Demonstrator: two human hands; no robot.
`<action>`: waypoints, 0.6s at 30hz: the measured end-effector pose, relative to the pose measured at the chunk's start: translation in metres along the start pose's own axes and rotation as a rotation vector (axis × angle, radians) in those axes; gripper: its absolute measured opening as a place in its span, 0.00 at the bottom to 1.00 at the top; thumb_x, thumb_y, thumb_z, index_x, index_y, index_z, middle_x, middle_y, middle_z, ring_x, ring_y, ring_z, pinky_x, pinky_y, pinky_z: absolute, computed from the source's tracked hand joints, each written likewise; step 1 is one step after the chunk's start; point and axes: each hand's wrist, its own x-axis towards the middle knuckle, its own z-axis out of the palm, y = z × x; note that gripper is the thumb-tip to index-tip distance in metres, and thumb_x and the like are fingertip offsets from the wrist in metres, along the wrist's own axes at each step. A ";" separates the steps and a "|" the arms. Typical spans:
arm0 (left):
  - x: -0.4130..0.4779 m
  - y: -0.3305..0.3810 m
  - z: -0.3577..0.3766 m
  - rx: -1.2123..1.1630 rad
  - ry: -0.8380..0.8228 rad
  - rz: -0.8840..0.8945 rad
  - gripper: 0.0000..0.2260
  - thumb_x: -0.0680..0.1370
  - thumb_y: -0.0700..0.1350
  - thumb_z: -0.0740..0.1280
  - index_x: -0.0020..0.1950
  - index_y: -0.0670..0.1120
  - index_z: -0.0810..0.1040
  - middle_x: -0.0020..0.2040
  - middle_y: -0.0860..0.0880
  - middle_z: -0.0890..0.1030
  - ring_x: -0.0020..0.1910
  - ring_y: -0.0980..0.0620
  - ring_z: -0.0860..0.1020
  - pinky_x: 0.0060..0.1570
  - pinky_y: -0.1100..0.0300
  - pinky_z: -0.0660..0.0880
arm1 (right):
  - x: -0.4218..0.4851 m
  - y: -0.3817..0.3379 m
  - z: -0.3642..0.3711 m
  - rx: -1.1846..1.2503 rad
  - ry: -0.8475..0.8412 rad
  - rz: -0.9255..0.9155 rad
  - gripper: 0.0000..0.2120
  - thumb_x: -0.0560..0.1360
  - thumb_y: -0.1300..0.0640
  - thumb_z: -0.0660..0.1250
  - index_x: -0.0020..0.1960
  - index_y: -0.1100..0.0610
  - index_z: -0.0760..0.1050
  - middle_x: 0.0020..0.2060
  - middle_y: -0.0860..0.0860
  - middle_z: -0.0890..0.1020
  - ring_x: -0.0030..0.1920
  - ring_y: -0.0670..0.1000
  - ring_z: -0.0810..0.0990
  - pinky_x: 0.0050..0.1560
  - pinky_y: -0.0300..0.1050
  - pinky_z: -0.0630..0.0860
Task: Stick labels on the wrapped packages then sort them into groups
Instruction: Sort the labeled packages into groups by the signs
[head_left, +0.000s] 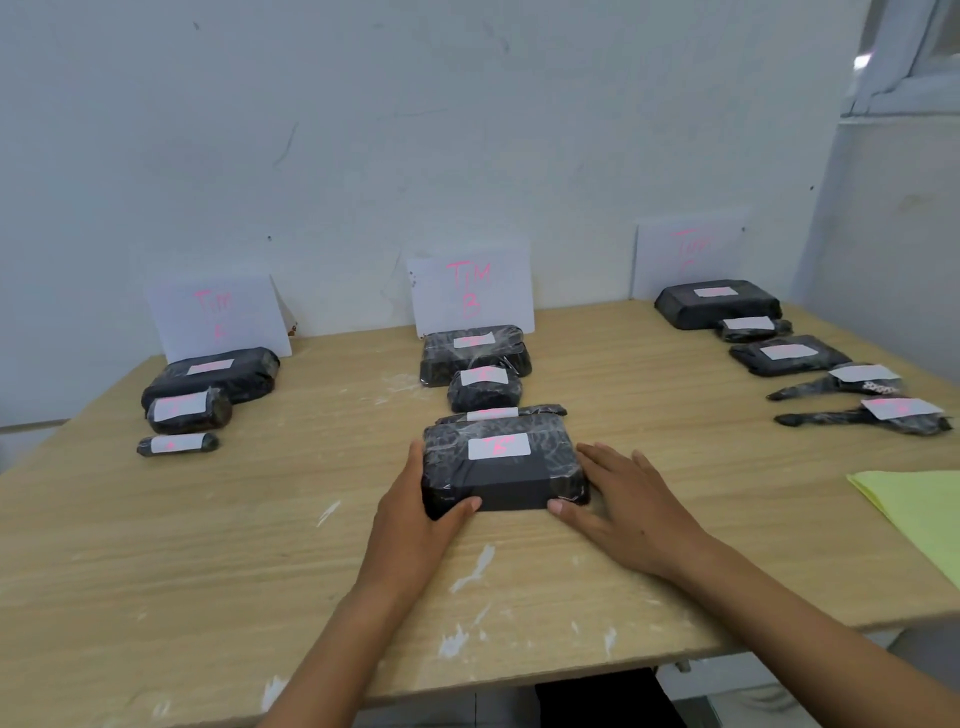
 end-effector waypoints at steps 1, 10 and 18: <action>0.001 -0.001 0.001 0.002 0.000 -0.004 0.41 0.72 0.51 0.73 0.78 0.49 0.53 0.64 0.62 0.66 0.61 0.67 0.63 0.58 0.73 0.61 | 0.000 0.000 0.000 0.004 0.018 0.000 0.33 0.76 0.34 0.54 0.76 0.47 0.55 0.74 0.44 0.61 0.75 0.46 0.54 0.76 0.53 0.47; 0.003 -0.008 0.004 0.013 0.059 0.032 0.38 0.69 0.54 0.75 0.75 0.53 0.59 0.68 0.61 0.65 0.63 0.65 0.63 0.59 0.72 0.60 | -0.002 -0.004 -0.002 0.104 0.078 0.022 0.29 0.75 0.36 0.59 0.71 0.51 0.66 0.69 0.48 0.69 0.70 0.46 0.63 0.76 0.50 0.48; 0.003 -0.008 0.004 0.021 0.051 0.037 0.38 0.71 0.63 0.68 0.76 0.53 0.57 0.75 0.58 0.61 0.73 0.59 0.60 0.71 0.57 0.61 | -0.006 -0.013 -0.008 0.131 0.141 0.034 0.21 0.74 0.33 0.55 0.58 0.45 0.69 0.51 0.39 0.76 0.51 0.40 0.72 0.63 0.49 0.70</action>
